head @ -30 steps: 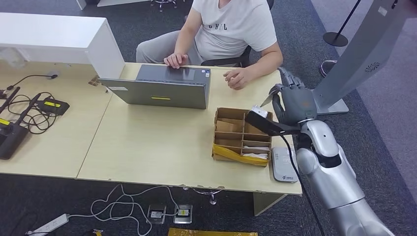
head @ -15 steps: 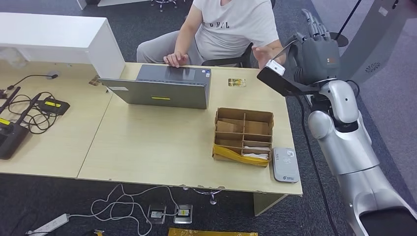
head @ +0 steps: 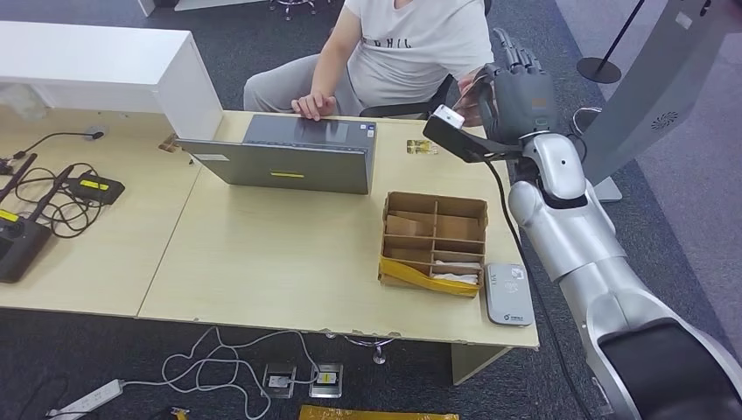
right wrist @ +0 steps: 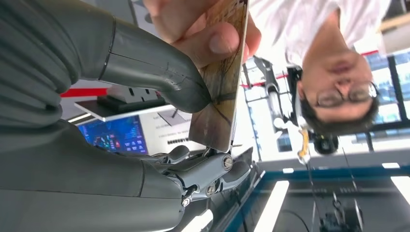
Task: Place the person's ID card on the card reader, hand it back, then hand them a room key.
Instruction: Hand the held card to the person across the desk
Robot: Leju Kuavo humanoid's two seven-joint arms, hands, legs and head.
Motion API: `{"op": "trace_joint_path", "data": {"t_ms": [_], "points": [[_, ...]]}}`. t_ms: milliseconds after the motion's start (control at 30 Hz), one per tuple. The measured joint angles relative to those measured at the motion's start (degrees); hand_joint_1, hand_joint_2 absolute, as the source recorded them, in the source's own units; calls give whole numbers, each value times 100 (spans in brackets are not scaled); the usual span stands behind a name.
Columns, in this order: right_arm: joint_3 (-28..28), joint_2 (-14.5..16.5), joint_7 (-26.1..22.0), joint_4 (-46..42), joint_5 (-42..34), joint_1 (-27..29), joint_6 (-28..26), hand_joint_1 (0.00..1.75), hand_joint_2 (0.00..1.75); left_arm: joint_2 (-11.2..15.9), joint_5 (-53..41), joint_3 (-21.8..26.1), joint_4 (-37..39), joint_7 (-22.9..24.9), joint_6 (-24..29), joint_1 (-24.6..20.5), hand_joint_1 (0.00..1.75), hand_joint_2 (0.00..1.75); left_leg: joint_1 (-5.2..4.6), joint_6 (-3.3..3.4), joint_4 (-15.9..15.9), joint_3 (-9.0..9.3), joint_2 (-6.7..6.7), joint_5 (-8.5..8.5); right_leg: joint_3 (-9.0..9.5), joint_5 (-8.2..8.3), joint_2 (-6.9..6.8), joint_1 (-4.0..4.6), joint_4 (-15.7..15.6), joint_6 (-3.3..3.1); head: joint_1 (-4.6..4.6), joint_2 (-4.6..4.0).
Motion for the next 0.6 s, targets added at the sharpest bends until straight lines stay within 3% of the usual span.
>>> {"op": "trace_joint_path", "data": {"t_ms": [467, 600], "points": [[197, 100, 152, 1213, 30, -81, -14, 171, 175, 29, 3, -122, 0, 36, -27, 1, 0, 0, 0, 0, 1, -2, -3, 0, -1, 0, -2, 0, -3, 0, 1, 0], [207, 98, 191, 1332, 24, -85, -30, 0, 175, 34, 9, -124, 0, 36, -28, 1, 0, 0, 0, 0, 1, -1, -2, 0, -2, 0, 0, 0, -2, 0, 1, 0]]}}
